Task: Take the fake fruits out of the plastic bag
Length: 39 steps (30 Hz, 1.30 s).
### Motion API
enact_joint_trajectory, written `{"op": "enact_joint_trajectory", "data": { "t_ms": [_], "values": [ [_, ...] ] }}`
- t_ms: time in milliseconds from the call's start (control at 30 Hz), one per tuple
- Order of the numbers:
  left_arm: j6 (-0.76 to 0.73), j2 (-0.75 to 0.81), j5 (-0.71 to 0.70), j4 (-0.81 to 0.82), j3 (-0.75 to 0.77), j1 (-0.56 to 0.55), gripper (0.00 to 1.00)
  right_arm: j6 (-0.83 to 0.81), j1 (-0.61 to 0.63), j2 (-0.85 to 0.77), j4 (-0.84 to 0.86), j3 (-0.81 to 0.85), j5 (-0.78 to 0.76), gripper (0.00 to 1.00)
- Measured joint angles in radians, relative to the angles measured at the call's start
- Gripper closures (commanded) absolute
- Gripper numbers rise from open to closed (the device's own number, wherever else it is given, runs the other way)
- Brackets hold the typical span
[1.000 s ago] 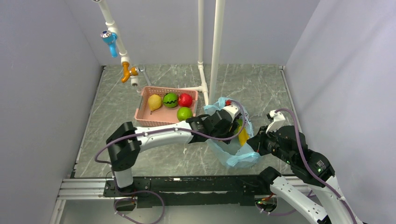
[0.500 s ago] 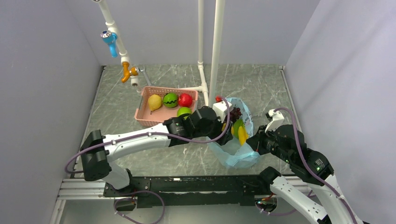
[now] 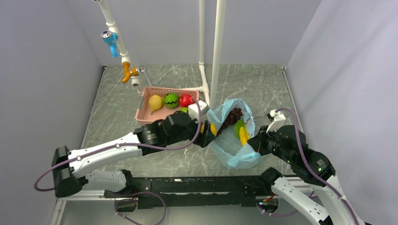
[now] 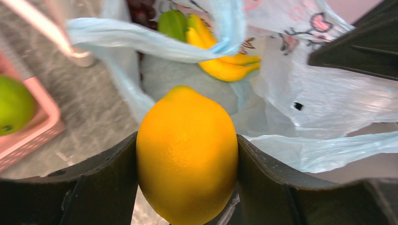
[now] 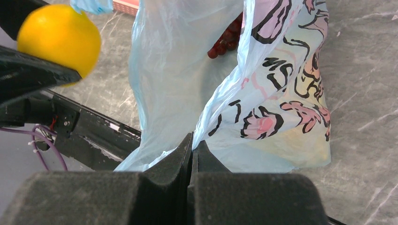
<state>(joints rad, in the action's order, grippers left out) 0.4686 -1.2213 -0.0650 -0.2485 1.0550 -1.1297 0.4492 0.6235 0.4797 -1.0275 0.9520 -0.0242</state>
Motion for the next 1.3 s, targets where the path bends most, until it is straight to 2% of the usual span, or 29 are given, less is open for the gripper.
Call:
{"op": "enact_joint_trajectory", "data": {
  "t_ms": [67,300,500,633,867,1033,1300],
  "values": [
    [0.003,0.046,-0.048,-0.032,-0.018,0.011,0.80,0.000,0.000,0.000,0.000,0.000,0.000,1.00],
    [0.040,0.196,-0.245,-0.158,-0.124,0.099,0.82,0.000,0.000,0.000,0.000,0.000,0.001,1.00],
    [0.029,0.195,-0.272,-0.195,-0.158,0.343,0.81,0.000,0.000,0.000,0.001,0.000,0.004,1.00],
    [-0.019,0.110,-0.274,-0.190,-0.148,0.467,0.80,0.000,0.000,0.000,0.001,0.000,0.004,1.00],
    [-0.109,-0.186,-0.213,-0.187,-0.010,0.598,0.78,0.000,0.000,-0.002,0.001,0.000,0.004,1.00],
    [-0.151,-0.324,-0.201,-0.187,0.060,0.626,0.75,0.000,0.000,-0.003,0.001,0.000,0.003,1.00],
    [-0.187,-0.439,-0.174,-0.183,0.109,0.626,0.59,0.000,0.000,-0.003,0.001,0.000,0.003,1.00]
  ]
}}
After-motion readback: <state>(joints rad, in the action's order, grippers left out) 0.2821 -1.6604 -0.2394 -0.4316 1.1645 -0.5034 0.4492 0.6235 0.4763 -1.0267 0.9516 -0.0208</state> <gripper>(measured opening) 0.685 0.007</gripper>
